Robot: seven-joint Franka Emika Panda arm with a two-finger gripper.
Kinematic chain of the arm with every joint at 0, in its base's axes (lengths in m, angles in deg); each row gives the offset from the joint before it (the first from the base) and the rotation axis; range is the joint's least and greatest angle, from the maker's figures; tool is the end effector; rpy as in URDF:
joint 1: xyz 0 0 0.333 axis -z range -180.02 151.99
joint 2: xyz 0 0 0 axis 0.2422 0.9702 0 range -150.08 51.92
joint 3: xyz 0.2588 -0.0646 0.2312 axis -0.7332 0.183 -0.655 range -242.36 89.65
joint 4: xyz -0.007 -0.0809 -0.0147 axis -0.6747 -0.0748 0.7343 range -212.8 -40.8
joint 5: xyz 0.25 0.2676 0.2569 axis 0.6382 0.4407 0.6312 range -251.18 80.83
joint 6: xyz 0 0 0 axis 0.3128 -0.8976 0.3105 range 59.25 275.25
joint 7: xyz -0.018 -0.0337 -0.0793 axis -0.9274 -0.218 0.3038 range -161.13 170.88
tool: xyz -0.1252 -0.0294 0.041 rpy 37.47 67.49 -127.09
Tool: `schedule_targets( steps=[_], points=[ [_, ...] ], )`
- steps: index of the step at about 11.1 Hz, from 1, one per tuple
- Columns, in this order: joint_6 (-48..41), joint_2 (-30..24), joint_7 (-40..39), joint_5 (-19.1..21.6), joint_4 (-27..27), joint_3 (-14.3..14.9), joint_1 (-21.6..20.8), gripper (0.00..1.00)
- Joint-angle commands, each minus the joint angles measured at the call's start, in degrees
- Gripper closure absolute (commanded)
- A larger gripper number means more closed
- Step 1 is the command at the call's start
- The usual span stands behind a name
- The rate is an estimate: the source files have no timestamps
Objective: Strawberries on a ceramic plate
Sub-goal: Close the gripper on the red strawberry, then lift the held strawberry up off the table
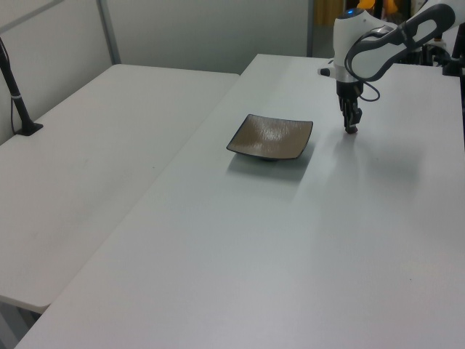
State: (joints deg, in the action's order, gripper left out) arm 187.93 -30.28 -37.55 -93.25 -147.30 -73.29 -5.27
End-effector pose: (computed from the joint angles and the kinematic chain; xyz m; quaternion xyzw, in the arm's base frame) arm 0.6535 -0.1429 0.2895 0.9496 0.3067 -0.0416 0.0502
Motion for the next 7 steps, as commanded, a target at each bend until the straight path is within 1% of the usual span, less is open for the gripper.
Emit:
schedule_targets(
  steps=[1, 2, 5, 7],
  points=[
    [0.6, -2.4, -0.6, -1.1, -1.7, 0.4, -0.1, 0.95],
    [-1.4, -3.6, -0.6, -1.1, -1.3, 0.4, -0.1, 0.98],
    [-6.6, -8.7, -0.7, -1.0, -0.7, 0.4, -0.4, 0.98],
    [-13.6, -10.7, -0.6, -0.3, 3.3, 0.3, -0.4, 0.98]
  ],
)
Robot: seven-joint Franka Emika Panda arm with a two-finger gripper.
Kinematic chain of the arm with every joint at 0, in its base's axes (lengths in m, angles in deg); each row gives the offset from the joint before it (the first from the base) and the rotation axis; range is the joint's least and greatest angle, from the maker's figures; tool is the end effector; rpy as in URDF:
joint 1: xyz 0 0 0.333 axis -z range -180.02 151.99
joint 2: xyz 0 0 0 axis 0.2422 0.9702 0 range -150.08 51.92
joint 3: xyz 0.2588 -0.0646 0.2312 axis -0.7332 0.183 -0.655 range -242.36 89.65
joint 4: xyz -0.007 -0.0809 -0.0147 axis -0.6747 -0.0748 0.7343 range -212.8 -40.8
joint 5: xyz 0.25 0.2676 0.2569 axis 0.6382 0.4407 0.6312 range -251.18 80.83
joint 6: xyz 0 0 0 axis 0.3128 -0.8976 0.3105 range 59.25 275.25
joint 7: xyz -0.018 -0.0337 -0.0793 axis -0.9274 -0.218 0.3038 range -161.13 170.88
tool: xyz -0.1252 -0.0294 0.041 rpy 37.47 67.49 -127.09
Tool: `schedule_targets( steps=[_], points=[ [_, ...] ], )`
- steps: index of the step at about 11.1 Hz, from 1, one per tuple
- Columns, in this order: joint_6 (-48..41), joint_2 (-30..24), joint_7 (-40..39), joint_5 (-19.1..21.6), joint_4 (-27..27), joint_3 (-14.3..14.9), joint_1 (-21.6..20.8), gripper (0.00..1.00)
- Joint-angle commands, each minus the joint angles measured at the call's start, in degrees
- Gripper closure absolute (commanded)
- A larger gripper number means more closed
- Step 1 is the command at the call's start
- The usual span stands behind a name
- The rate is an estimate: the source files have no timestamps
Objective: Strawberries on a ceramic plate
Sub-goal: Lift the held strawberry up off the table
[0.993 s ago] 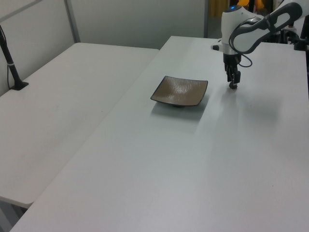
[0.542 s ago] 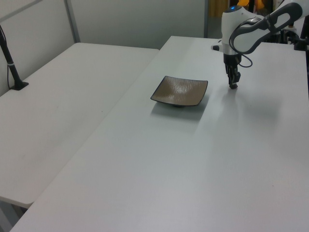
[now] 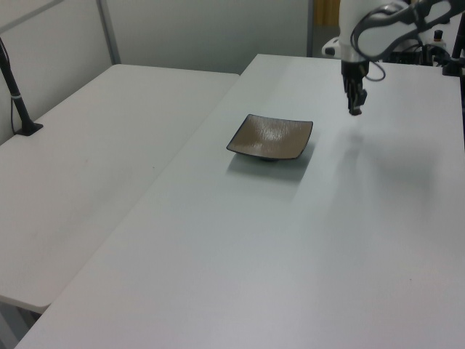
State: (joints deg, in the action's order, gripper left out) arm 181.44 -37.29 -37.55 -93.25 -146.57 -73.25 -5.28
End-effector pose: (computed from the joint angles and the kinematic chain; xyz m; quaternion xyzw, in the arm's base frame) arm 0.6425 -0.1434 0.3673 0.9520 0.2989 -0.0328 0.0569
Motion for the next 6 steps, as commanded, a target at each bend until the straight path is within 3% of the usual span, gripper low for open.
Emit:
schedule_targets(
  steps=[1, 3, 6],
  points=[
    [-10.5, -4.6, -0.7, 0.0, 4.5, 0.3, -0.4, 0.98],
    [-16.8, -5.0, 0.1, 1.3, 8.8, 0.2, -0.7, 0.98],
    [-23.0, -5.0, 0.1, 7.3, 15.7, 0.2, -0.7, 0.98]
  ],
)
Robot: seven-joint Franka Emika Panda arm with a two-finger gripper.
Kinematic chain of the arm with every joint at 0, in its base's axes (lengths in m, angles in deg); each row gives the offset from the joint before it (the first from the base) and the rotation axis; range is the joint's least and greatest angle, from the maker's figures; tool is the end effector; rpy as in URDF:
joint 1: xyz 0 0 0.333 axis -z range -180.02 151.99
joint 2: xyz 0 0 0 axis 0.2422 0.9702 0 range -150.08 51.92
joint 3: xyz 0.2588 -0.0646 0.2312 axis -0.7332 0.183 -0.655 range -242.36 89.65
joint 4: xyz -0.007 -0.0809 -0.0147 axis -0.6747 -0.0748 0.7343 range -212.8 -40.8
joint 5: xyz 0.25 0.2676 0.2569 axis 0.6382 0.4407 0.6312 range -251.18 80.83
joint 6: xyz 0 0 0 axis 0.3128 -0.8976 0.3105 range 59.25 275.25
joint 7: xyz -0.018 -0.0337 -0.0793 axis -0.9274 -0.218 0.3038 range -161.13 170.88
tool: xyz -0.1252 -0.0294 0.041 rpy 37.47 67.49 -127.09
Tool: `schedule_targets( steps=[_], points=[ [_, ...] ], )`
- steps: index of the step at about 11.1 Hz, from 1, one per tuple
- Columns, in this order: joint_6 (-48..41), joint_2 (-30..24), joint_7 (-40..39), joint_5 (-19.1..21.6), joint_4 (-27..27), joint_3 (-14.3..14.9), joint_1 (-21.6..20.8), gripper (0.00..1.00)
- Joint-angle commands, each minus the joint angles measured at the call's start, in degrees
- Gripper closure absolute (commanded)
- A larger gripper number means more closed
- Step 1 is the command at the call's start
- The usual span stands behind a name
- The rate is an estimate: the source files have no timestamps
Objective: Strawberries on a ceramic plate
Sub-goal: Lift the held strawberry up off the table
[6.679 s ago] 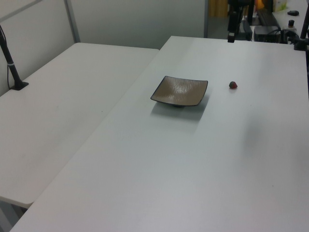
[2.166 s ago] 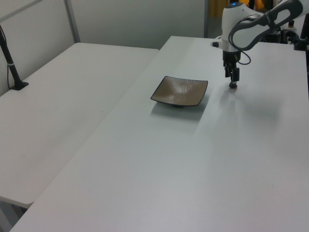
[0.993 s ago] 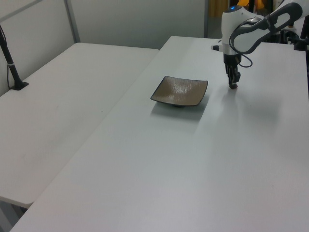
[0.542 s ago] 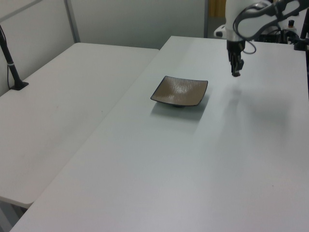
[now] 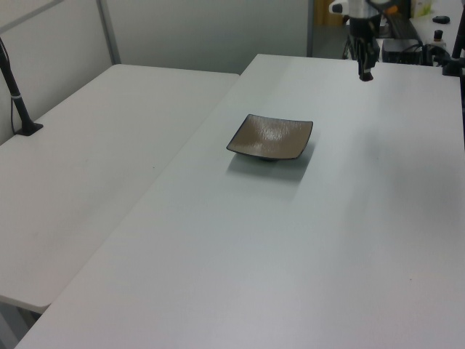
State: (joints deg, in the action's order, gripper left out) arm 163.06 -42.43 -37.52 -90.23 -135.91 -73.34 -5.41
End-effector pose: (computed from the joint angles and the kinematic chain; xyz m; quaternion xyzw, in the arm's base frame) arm 0.6344 -0.1391 0.4954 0.9598 0.2756 -0.0436 0.0291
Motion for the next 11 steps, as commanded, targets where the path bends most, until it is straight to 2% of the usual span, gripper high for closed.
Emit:
schedule_targets(
  steps=[1, 2, 6, 8, 11],
  points=[
    [-6.5, 0.2, 0.2, 6.4, 6.6, 0.2, -0.7, 0.98],
    [-7.5, 0.3, 0.9, 7.0, 7.7, -0.2, -0.8, 0.97],
    [-7.6, 1.3, 13.6, 9.0, 9.9, -0.4, -3.4, 0.97],
    [-2.6, 1.8, 17.5, 11.5, 9.7, -0.5, -4.0, 0.97],
    [7.6, 5.1, 24.5, 12.3, 9.5, -0.8, -5.7, 0.97]
  ],
)
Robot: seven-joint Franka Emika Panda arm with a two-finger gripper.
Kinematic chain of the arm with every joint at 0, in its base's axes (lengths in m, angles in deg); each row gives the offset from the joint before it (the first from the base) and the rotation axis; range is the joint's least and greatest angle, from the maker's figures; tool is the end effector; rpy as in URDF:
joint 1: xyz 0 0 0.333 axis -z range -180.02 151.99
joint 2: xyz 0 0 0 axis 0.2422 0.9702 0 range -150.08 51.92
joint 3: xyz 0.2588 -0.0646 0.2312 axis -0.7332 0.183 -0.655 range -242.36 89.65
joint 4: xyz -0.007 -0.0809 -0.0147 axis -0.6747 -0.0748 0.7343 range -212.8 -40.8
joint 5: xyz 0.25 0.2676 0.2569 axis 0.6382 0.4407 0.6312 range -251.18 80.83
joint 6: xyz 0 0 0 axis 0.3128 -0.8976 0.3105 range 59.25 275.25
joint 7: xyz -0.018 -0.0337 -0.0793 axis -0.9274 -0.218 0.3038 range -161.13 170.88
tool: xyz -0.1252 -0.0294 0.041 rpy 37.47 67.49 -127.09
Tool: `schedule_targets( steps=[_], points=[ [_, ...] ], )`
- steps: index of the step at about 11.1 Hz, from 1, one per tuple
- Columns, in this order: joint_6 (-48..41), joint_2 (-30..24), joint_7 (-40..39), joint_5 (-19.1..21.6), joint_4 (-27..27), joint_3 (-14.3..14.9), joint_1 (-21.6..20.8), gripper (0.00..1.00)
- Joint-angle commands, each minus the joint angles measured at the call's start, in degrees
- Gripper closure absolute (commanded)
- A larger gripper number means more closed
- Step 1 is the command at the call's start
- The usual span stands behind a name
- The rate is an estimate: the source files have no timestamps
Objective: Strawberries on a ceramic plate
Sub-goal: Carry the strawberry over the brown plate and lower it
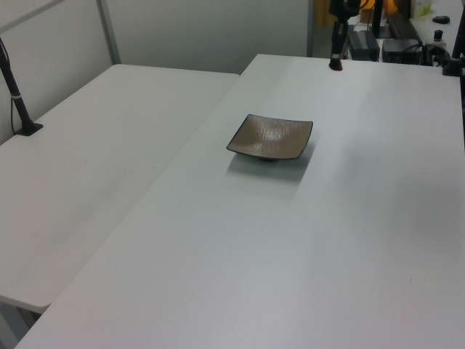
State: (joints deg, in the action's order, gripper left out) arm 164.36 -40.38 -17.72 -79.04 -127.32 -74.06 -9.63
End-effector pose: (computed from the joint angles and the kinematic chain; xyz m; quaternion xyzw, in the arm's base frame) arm 0.6784 -0.0658 0.5542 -0.9896 -0.1278 -0.0538 0.0371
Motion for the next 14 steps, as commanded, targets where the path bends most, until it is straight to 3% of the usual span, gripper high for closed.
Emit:
schedule_targets(
  steps=[1, 6, 14],
  points=[
    [10.2, 4.3, 6.5, 1.2, 0.7, -0.2, -2.3, 0.97],
    [24.8, 9.8, 8.4, 1.7, -1.8, -2.0, -3.9, 0.95],
    [32.6, 17.7, 8.3, 1.7, -1.9, -3.3, -5.7, 0.91]
  ],
)
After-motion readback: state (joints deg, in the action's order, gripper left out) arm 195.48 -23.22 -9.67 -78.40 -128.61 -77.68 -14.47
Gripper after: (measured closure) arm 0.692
